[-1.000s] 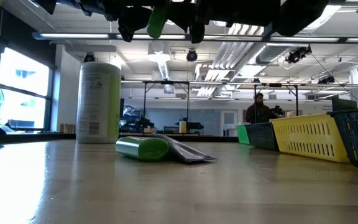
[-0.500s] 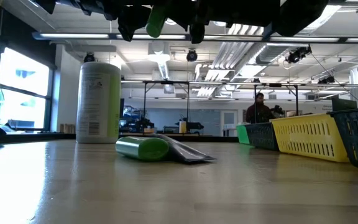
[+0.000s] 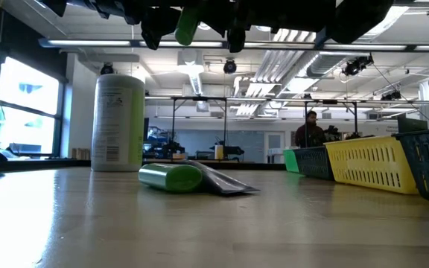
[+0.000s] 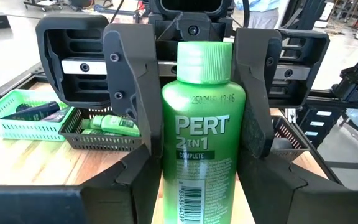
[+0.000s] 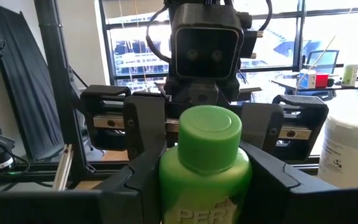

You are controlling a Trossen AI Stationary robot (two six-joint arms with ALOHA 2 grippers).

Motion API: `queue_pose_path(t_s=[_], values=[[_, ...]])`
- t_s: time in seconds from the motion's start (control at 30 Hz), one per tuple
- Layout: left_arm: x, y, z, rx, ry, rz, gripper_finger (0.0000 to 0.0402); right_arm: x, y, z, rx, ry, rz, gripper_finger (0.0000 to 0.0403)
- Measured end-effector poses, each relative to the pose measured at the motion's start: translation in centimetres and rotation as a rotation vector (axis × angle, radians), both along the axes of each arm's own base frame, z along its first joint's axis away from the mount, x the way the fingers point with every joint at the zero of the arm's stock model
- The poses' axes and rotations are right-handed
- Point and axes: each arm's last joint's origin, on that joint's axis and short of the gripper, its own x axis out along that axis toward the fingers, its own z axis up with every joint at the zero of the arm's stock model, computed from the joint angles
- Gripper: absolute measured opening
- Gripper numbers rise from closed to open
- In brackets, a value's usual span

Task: Pick & Place Travel size toiletries
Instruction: Put the green shampoo into the top black basket

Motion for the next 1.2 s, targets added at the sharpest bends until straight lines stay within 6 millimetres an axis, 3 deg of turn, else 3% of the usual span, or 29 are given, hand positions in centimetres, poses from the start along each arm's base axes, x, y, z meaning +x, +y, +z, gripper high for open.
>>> queue_pose_path(t_s=[0.17, 0.43, 0.7, 0.87, 1.2], values=[[0.0, 0.0, -0.1, 0.002, 0.006, 0.001, 0.0199, 0.0, 0.0, 0.0, -0.001, 0.001, 0.0, 0.0173], [-0.1, 0.1, 0.0, 0.034, 0.006, 0.005, 0.0254, 0.0, 0.0, -0.3, -0.004, 0.028, -0.011, 0.0161], [-2.1, 0.5, 1.9, 0.064, -0.028, 0.032, 0.026, -1.2, -0.5, 0.6, -0.052, 0.182, -0.13, 0.0163], [-3.3, 0.7, 2.4, 0.063, -0.002, 0.068, 0.026, -3.7, -1.2, 2.8, -0.05, 0.303, -0.269, 0.0162], [-3.6, 0.8, 2.0, 0.074, 0.053, 0.076, 0.026, -10.6, -2.8, 4.6, 0.043, 0.608, -0.602, 0.0159]])
